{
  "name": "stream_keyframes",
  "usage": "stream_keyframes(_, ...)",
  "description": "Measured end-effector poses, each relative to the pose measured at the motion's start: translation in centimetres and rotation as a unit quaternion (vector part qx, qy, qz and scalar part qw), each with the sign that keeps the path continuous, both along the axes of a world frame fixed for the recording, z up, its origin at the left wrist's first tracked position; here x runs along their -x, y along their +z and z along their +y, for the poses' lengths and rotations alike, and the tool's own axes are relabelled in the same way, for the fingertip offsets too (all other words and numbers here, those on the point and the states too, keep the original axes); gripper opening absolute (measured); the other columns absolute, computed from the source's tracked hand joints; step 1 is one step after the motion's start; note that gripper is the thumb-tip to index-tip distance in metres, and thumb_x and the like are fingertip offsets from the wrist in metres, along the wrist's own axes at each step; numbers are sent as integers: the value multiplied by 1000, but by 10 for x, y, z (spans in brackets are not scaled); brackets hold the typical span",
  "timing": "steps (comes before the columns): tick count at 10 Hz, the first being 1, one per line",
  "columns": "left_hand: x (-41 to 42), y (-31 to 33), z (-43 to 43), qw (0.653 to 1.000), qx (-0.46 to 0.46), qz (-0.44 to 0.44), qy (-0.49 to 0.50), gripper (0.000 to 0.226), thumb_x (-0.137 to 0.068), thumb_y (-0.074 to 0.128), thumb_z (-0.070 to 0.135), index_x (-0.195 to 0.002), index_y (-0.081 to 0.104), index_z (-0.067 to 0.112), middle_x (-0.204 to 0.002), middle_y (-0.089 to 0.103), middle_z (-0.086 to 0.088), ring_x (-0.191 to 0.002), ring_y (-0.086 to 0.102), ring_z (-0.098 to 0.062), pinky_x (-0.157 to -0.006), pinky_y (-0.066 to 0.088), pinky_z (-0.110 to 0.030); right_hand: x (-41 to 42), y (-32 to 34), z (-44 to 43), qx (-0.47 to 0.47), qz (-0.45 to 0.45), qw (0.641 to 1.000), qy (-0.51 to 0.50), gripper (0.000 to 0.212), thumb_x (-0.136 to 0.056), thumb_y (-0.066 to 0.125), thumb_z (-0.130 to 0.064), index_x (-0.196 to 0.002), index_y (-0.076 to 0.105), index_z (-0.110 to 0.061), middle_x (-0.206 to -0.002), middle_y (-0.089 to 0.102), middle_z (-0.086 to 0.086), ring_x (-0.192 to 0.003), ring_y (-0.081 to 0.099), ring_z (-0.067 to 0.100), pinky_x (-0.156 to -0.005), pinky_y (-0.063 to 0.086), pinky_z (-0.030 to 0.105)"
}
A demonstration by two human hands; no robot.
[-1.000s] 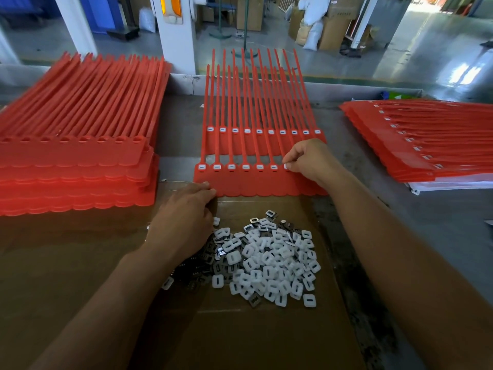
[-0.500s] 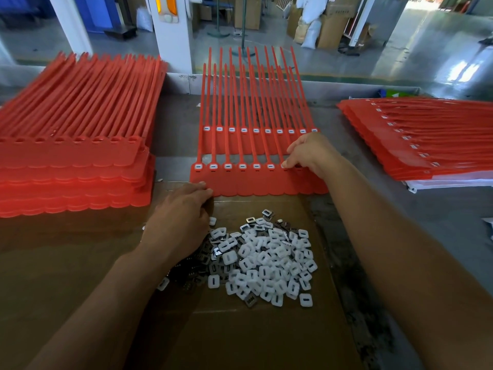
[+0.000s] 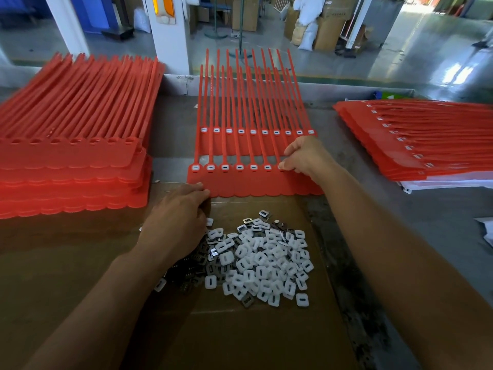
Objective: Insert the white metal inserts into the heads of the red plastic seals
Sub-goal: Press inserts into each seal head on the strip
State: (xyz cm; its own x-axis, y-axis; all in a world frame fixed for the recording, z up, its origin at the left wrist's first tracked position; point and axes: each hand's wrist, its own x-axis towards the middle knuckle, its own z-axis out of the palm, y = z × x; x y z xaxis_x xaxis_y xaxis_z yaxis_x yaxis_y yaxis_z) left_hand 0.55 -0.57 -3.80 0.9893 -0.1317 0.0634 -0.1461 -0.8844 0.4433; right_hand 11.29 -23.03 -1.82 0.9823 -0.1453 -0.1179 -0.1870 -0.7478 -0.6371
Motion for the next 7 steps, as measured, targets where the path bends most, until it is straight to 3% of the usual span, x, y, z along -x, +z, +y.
stream_keyframes(1, 0, 0, -1, 1000, 0, -1, 0, 46, -89, 41, 7, -134, 46, 18, -146, 35, 4, -134, 30, -15, -112, 24, -34, 7, -8, -2, -33, -43, 999, -2, 26, -74, 75, -12, -77, 51, -22, -108, 64, 8, -101, 59, 23, -92, 48, 44)
stream_keyframes(2, 0, 0, 0, 1000, 1, -2, 2, 46, -89, 41, 7, -134, 46, 17, -146, 35, 4, -134, 30, -15, -112, 23, -33, 17, -9, -3, -46, -61, 997, 30, 18, -80, 70, -14, -88, 56, -22, -102, 63, 2, -95, 59, 17, -88, 48, 34)
stream_keyframes(3, 0, 0, 0, 1000, 4, -1, -1, 46, -89, 41, 7, -134, 46, 17, -146, 35, 3, -134, 30, -15, -112, 24, -34, 35, -2, 3, -34, -101, 990, 93, 13, -82, 68, -14, -86, 60, -24, -88, 62, -9, -82, 57, 3, -73, 42, 16)
stream_keyframes(4, -1, 0, 0, 1000, 4, -1, -2, 46, -89, 40, 7, -134, 46, 17, -146, 35, 3, -134, 30, -15, -112, 24, -34, 59, 12, 13, -27, -71, 979, 191, 15, -83, 67, -16, -76, 62, -29, -77, 59, -20, -73, 55, -8, -64, 38, 5)
stream_keyframes(5, -1, -1, 0, 1000, 3, -4, 1, 46, -89, 41, 8, -134, 47, 17, -146, 36, 4, -133, 30, -14, -110, 22, -31, 76, 20, 22, 17, 1, 959, 284, 8, -83, 67, -20, -79, 65, -28, -80, 61, -19, -76, 56, -6, -70, 43, 10)
stream_keyframes(7, -1, 0, -1, 1000, 1, -2, 5, 46, -89, 42, 7, -133, 47, 17, -146, 36, 5, -133, 31, -14, -109, 22, -30, 83, 17, 30, 61, 50, 942, 325, 8, -81, 69, -22, -89, 71, -23, -76, 58, -23, -76, 53, -8, -72, 41, 10)
